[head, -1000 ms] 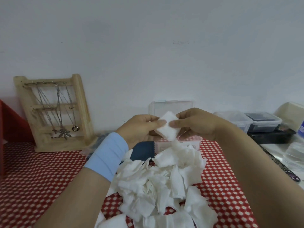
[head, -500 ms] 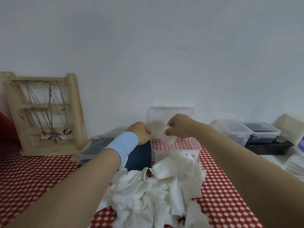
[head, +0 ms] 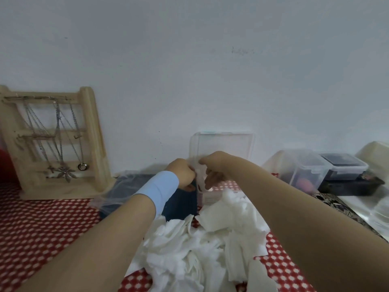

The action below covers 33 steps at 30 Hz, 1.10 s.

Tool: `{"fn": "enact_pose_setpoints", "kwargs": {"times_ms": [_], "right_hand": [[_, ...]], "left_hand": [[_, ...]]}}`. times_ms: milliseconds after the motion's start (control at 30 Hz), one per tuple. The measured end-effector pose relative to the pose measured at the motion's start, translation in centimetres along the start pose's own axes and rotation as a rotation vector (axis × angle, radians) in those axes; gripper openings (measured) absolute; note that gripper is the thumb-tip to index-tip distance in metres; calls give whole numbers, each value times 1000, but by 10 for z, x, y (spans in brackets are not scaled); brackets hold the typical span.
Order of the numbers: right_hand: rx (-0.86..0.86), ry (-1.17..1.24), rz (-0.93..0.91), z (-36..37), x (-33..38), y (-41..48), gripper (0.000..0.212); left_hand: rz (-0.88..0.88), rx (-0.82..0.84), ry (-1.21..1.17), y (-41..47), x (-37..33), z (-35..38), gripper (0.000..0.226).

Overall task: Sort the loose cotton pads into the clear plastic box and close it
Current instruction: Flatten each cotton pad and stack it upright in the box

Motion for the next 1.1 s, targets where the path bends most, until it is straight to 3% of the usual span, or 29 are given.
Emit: {"fn": "enact_pose_setpoints", "kwargs": {"times_ms": [67, 200, 367, 533, 767, 967, 1100], "right_hand": [[-17, 74, 76, -6, -10, 1, 39], [51, -92, 159, -4, -28, 0, 29], [86, -66, 117, 8, -19, 4, 27], [71, -192, 69, 7, -11, 12, 22], [118, -32, 75, 11, -17, 10, 22], [-49, -17, -117, -26, -3, -17, 22], [-143, -238, -375, -48, 21, -59, 29]], "left_hand": [[7, 2, 6, 1, -1, 0, 18], [9, 7, 15, -3, -3, 2, 23], [12, -3, -29, -8, -6, 1, 23], [160, -176, 10, -19, -22, -12, 23], [186, -161, 150, -27, -25, -10, 26], [218, -145, 103, -49, -31, -15, 38], [274, -135, 132, -78, -36, -15, 23]]}}
Point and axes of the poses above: each hand's wrist, its own y-axis towards the middle knuckle, its own z-axis out of the palm, x = y × z, the point moved 9 cm from there along y, towards the middle knuckle, and after that the axes turned 13 degrees about -z, right-handed, at the moved point
